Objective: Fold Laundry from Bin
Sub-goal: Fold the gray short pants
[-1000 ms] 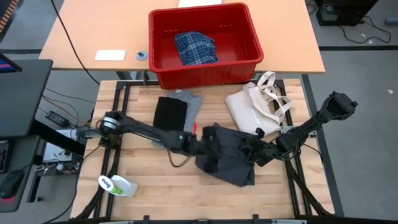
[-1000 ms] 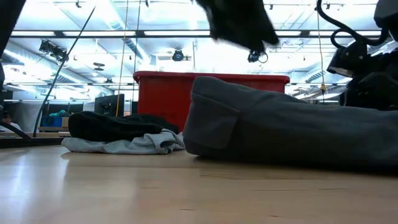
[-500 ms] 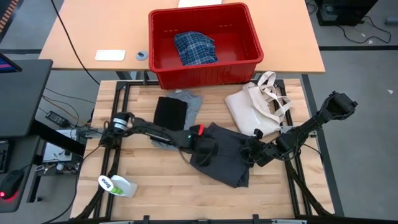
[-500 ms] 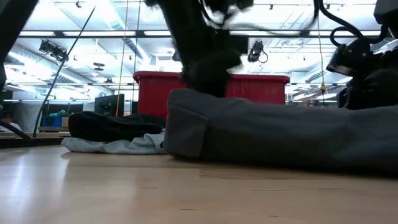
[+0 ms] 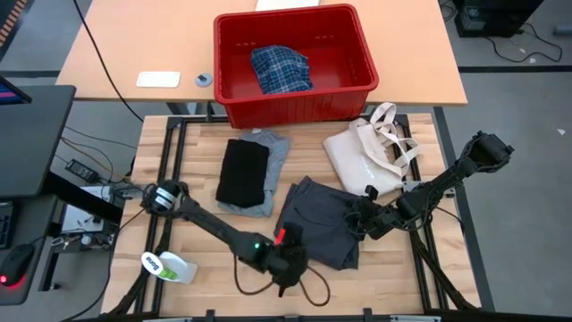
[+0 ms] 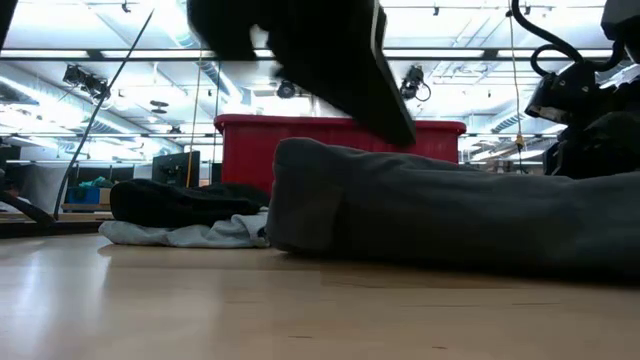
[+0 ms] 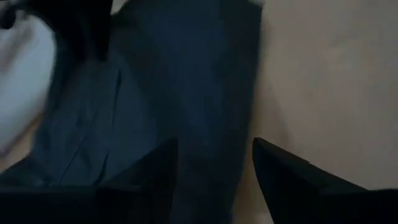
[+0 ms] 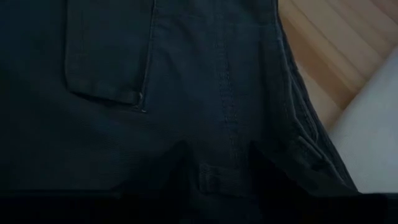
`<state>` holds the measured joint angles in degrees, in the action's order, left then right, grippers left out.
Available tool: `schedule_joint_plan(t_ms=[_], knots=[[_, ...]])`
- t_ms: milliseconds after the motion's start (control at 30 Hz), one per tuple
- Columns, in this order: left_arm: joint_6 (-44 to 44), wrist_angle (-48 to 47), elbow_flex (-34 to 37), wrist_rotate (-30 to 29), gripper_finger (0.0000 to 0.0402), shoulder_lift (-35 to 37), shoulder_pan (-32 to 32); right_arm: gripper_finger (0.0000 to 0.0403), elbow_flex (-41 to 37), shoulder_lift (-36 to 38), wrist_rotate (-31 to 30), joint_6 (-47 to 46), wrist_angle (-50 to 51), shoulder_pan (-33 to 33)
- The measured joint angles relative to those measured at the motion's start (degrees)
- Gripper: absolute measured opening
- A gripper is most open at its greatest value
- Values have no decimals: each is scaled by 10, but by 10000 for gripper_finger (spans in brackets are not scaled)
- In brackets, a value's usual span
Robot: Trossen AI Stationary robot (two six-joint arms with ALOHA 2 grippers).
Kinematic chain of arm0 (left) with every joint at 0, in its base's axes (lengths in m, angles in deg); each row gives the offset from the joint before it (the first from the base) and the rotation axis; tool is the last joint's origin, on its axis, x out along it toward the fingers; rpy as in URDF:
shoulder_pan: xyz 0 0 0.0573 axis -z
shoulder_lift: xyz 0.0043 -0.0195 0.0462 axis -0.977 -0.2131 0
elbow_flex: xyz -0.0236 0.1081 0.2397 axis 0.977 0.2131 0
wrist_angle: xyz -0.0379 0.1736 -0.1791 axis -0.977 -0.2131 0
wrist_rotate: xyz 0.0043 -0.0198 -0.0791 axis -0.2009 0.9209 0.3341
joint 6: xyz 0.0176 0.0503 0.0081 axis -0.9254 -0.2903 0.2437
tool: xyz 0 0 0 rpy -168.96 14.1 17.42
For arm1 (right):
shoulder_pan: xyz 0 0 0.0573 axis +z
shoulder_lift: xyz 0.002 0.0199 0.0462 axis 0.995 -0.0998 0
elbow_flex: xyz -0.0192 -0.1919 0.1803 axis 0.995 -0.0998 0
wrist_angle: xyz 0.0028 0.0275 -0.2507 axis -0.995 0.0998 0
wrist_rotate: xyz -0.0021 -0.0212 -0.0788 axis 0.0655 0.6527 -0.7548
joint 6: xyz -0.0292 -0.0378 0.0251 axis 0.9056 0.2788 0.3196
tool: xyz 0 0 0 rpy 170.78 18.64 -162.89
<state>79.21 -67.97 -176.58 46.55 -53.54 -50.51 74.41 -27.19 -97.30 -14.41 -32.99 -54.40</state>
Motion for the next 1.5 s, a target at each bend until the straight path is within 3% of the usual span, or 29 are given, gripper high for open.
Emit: schedule_joint_plan(t_ms=[133,400,500,767,1033,1133,1200,1300,1433,1500], knots=[[-13,8,0,-89,243,-14,14,180,0,0,-1,-1,-1,0],[-43,-44,-1,-81,364,-17,30,180,0,0,1,-5,-2,0],[-81,-79,0,-119,394,-26,34,180,0,0,-4,-5,-2,0],[-146,-138,0,-143,395,-62,15,180,0,0,-8,-10,-3,0],[-151,-141,-1,-174,388,-87,-19,180,0,-12,-7,-10,-13,-1],[-132,-127,-1,-174,362,-88,-30,180,0,-20,0,0,-26,-1],[-124,-123,-1,-173,321,-88,-35,180,0,-25,7,11,-38,1],[-99,-123,-1,-174,224,-88,-39,180,0,-28,23,33,-66,8],[-41,-121,-1,-176,62,-88,-39,180,28,-23,54,49,-49,19],[-37,-128,-6,-176,48,-87,-35,180,59,-16,76,54,-13,22]])
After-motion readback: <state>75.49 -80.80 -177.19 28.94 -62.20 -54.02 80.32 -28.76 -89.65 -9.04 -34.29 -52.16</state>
